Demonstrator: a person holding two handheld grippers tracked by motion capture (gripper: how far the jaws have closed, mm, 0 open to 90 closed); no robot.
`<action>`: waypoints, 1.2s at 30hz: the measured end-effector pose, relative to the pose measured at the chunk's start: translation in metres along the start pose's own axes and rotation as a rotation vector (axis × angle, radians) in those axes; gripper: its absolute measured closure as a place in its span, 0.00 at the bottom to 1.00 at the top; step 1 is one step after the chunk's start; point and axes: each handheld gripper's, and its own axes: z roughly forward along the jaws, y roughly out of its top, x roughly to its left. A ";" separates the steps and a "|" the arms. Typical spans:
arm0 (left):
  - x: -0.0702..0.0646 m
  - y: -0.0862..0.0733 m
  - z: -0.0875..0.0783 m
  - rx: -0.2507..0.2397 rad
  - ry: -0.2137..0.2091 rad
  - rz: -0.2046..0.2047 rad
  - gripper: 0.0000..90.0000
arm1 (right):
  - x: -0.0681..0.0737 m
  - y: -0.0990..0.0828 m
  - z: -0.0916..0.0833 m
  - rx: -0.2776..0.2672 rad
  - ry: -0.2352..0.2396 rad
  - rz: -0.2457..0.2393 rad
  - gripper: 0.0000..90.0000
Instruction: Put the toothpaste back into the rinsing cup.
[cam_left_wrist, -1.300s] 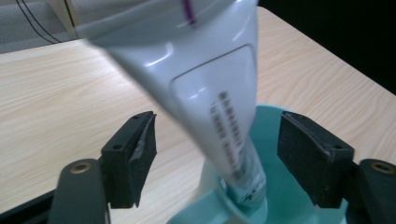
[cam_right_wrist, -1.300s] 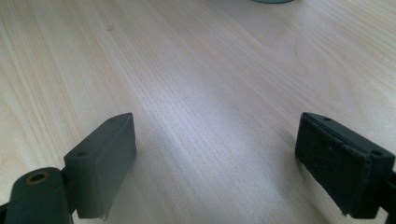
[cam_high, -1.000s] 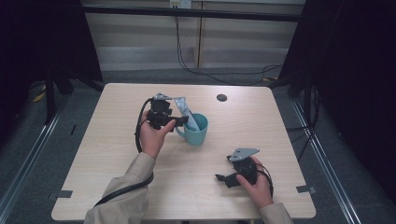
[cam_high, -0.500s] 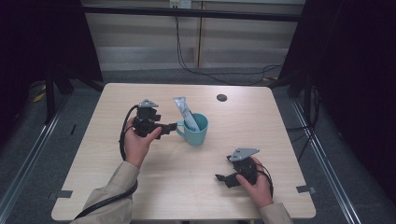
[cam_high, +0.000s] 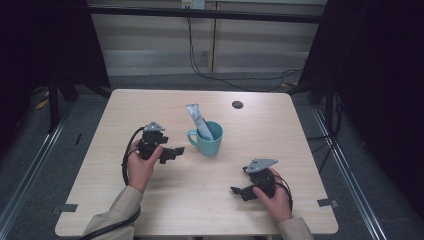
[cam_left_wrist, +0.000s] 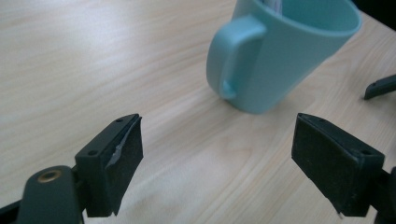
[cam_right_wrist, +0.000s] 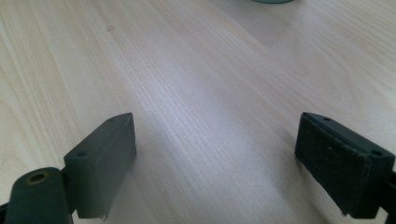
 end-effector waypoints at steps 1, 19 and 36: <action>0.000 -0.004 0.000 0.006 0.005 0.007 0.18 | 0.000 0.000 0.000 0.000 0.000 0.000 0.13; -0.003 -0.044 0.007 0.120 0.101 0.129 0.18 | 0.000 0.000 0.000 0.000 0.000 0.000 0.13; 0.001 -0.065 0.001 0.091 0.085 0.184 0.16 | 0.000 0.000 0.000 0.000 -0.001 0.000 0.13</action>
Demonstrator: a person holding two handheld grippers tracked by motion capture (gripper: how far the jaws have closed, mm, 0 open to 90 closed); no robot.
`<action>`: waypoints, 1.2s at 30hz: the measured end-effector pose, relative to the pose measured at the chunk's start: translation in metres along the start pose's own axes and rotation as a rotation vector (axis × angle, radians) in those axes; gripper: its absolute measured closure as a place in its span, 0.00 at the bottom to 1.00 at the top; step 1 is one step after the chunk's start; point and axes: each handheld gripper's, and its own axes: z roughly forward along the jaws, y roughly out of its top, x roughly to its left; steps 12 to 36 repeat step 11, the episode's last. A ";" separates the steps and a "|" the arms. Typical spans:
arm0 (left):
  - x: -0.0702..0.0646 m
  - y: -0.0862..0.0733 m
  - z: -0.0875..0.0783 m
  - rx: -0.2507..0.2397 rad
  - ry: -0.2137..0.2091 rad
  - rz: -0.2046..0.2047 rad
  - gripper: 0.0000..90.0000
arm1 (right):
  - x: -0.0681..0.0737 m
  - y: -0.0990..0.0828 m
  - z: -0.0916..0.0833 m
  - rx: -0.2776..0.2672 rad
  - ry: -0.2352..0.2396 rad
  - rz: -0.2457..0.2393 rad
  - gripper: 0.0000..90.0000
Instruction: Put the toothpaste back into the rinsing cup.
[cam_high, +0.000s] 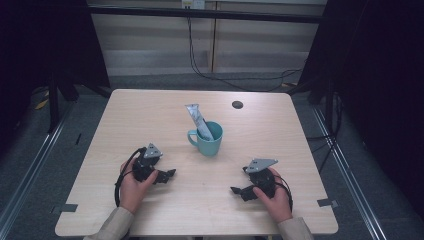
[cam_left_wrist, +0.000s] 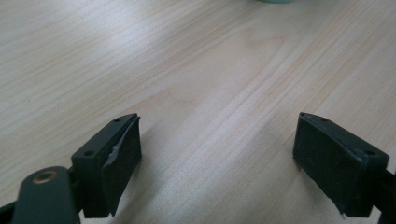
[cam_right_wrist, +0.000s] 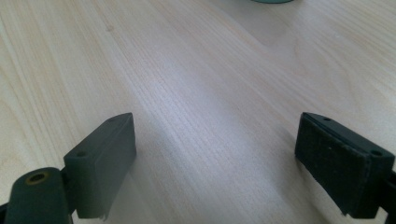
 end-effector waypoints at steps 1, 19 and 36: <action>-0.001 0.000 0.000 -0.001 0.000 -0.001 0.15 | 0.000 0.000 0.000 0.000 0.000 0.000 0.13; -0.003 0.002 0.004 0.033 -0.029 0.027 0.01 | 0.000 0.000 0.000 0.000 0.000 0.000 0.13; -0.003 0.002 0.004 0.033 -0.029 0.027 0.01 | 0.000 0.000 0.000 0.000 0.000 0.000 0.13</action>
